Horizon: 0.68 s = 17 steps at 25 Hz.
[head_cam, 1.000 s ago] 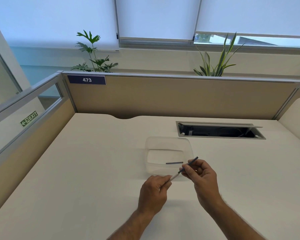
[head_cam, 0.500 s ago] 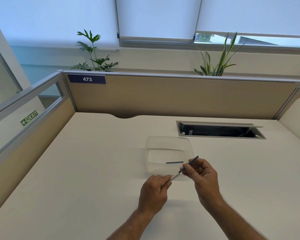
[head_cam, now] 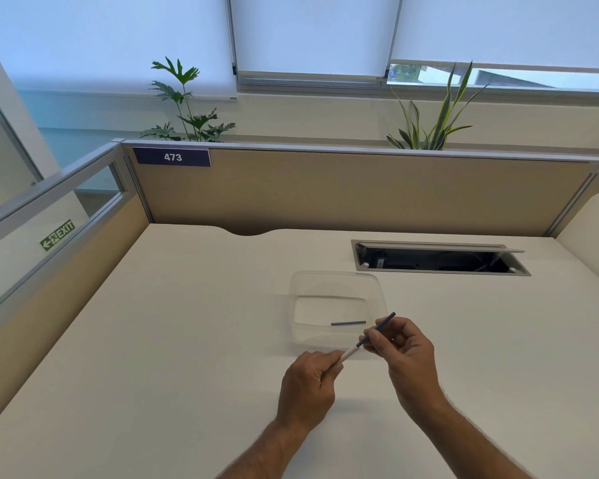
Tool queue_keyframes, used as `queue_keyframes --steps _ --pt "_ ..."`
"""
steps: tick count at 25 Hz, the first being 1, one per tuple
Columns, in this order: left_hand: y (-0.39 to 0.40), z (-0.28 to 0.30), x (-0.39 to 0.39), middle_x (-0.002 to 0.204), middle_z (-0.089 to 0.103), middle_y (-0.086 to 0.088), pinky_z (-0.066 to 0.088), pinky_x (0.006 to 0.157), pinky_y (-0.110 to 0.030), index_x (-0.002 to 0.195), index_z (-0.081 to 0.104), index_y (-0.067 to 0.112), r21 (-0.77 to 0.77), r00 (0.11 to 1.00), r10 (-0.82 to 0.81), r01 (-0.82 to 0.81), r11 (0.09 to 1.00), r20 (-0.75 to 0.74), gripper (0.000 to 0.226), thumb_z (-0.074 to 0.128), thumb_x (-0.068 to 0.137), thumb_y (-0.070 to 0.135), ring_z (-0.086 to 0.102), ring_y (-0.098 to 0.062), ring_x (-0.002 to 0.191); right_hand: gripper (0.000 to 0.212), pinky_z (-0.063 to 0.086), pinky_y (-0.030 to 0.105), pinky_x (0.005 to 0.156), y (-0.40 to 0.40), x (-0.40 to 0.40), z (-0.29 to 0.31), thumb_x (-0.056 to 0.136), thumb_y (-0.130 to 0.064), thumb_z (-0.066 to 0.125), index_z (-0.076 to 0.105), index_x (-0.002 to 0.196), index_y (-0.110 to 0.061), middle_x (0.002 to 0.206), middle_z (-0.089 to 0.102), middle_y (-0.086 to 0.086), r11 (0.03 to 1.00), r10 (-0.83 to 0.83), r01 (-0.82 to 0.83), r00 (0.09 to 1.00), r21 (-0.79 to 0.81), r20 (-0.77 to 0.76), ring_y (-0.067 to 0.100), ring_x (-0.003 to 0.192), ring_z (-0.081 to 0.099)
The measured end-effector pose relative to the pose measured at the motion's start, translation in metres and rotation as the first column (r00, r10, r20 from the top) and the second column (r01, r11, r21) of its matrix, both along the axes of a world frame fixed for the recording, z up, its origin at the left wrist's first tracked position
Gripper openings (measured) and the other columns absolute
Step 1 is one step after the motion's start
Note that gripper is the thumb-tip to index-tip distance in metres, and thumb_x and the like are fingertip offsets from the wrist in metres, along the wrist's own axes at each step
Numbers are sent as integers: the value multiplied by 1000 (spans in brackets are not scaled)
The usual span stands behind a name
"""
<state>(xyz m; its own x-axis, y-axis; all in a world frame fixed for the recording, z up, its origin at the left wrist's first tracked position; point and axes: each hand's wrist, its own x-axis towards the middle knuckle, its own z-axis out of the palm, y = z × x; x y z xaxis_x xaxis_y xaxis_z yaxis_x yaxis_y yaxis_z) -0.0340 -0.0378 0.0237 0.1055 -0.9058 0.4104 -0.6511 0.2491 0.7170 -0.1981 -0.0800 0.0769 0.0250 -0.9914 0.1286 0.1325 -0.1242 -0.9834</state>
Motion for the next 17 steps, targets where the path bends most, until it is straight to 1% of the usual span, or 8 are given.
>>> queue_keyframes --steps 4,6,9,11,14,17 --pt "-1 -2 0 90 74 4 57 66 -34 115 69 21 17 1000 -9 9 1000 6 23 63 92 24 60 -10 77 15 62 36 75 0 0 -1 86 2 69 66 96 -8 84 74 17 1000 -5 5 1000 -12 -9 32 80 74" --pt "0 -1 -1 90 74 4 56 66 -32 115 69 21 14 1000 -19 19 1000 8 24 62 93 24 60 -9 76 15 63 35 74 1 1 -1 85 2 69 66 95 -9 83 75 16 1000 1 -1 1000 -9 -12 32 80 74" --pt "-1 1 -2 91 75 3 55 66 -27 115 69 20 -2 1000 -26 26 1000 -8 24 63 93 22 59 -8 76 15 63 37 75 2 2 -1 85 3 69 66 96 -7 84 74 18 1000 4 -4 1000 1 -5 33 80 74" --pt "0 2 -3 90 74 2 54 65 -28 115 69 19 -5 999 -33 33 999 -14 24 63 93 21 59 -10 76 16 62 37 75 2 1 0 85 4 70 67 95 -8 84 75 18 1000 7 -7 1000 4 -4 32 81 74" --pt "0 3 -3 88 74 2 54 64 -31 115 69 19 -1 999 -33 33 999 -24 23 63 93 20 59 -11 75 17 60 34 73 2 0 -1 83 3 72 71 92 -12 85 76 14 999 42 -41 998 24 -48 28 82 73" --pt "0 5 -4 90 74 2 55 65 -30 115 69 19 -2 999 -39 39 999 -38 23 62 93 20 60 -10 76 14 59 35 73 2 -1 -4 82 -1 74 75 88 -14 85 77 12 990 106 -94 988 103 -111 29 85 72"
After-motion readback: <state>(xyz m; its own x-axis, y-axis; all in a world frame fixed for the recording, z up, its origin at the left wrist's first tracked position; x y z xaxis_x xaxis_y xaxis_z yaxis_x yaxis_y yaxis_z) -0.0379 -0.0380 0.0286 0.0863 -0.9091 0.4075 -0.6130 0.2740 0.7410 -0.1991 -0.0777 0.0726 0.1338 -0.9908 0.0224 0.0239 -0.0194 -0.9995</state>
